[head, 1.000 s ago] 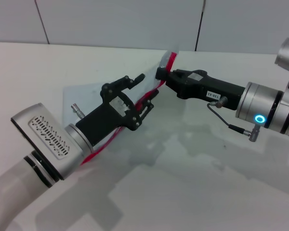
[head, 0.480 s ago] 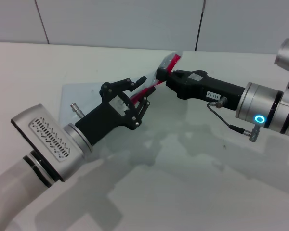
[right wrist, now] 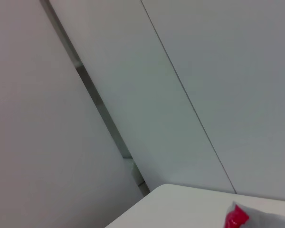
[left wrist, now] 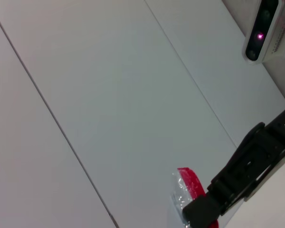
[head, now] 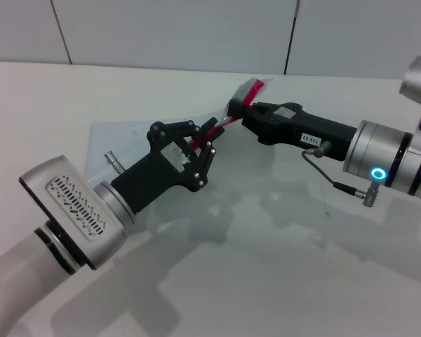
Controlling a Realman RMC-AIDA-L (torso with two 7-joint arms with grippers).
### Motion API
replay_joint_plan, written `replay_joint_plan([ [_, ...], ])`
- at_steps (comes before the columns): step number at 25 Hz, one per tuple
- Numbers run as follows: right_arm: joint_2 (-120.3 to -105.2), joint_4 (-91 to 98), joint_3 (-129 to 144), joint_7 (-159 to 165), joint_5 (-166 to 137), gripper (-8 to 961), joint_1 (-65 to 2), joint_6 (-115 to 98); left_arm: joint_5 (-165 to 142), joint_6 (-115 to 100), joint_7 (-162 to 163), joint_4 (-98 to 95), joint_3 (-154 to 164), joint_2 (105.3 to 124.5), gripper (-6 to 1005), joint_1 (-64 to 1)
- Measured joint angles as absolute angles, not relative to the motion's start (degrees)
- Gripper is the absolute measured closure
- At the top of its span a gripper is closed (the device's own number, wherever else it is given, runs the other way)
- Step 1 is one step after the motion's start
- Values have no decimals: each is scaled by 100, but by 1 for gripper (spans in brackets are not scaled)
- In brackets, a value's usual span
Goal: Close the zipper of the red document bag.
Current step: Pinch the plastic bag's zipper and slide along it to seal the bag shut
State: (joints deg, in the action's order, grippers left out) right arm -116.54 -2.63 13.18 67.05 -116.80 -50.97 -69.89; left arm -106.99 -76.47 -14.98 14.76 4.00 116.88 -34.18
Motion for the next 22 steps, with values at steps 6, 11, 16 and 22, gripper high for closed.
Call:
replay_joint_plan([
  [6, -11654, -263, 1318, 6691, -11680, 942, -5097, -6987, -10698, -7647, -1501, 1476, 385, 11688, 907, -3419],
  [11, -11654, -264, 1317, 6672, -11680, 942, -5093, -6987, -10696, -7647, -1503, 1476, 383, 11685, 917, -3419],
  [16, -11654, -194, 1234, 6657, -11609, 941, -4980, -6982, -10696, -7647, -1503, 1476, 393, 11680, 918, -3416],
  [22, -11630, 206, 964, 6690, -11300, 941, -4551, -6978, -10675, -7617, -1503, 1472, 401, 11680, 919, -3393],
])
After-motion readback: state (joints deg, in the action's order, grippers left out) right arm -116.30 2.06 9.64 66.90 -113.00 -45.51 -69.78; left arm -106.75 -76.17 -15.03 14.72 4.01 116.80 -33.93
